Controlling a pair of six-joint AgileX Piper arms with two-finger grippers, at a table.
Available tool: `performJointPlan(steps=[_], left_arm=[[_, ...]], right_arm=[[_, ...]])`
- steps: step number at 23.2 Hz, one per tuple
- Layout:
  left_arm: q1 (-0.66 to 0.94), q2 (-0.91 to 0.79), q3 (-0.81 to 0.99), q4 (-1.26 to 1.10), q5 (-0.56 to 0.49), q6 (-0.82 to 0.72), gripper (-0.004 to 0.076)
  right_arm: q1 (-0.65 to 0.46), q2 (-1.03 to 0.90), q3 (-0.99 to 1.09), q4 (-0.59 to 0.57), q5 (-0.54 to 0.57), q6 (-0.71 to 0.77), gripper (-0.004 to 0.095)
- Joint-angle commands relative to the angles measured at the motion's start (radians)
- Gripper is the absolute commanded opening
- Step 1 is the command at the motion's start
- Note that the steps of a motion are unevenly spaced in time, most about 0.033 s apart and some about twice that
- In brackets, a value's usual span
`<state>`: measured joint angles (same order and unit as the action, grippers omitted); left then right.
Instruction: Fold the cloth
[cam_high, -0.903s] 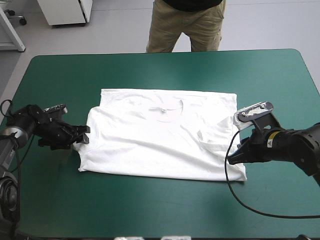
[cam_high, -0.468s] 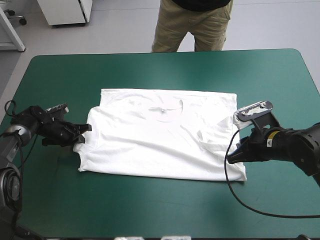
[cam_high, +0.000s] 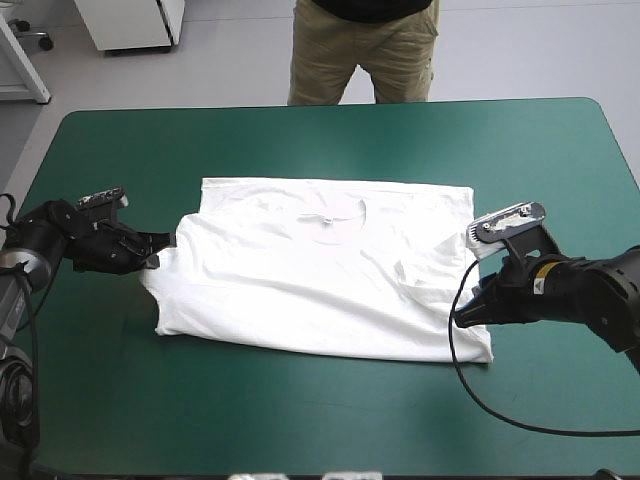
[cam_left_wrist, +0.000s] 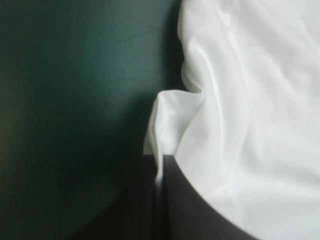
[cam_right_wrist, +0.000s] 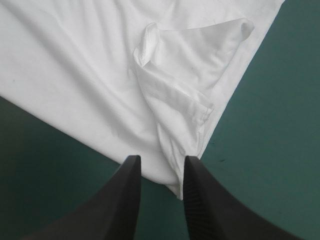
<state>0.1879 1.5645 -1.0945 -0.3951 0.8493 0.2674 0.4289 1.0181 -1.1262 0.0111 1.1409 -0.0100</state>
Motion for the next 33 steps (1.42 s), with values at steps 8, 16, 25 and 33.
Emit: performJointPlan(steps=[8, 16, 25, 33], left_arm=[[-0.248, -0.045, -0.070, 0.047, 0.126, 0.013, -0.0009], [-0.462, 0.066, -0.070, 0.168, 0.114, -0.069, -0.0009], [-0.466, 0.023, -0.080, 0.179, 0.118, -0.043, 0.0318], [-0.466, -0.310, -0.104, 0.378, 0.236, -0.152, 0.0481]], right_arm=[[-0.002, -0.012, -0.024, 0.001, -0.012, -0.001, 0.0284], [-0.002, -0.012, -0.024, 0.043, -0.006, -0.001, 0.0284], [-0.002, -0.014, -0.026, 0.043, -0.006, -0.019, 0.0319], [-0.002, -0.102, -0.026, 0.048, 0.048, -0.010, 0.0432]])
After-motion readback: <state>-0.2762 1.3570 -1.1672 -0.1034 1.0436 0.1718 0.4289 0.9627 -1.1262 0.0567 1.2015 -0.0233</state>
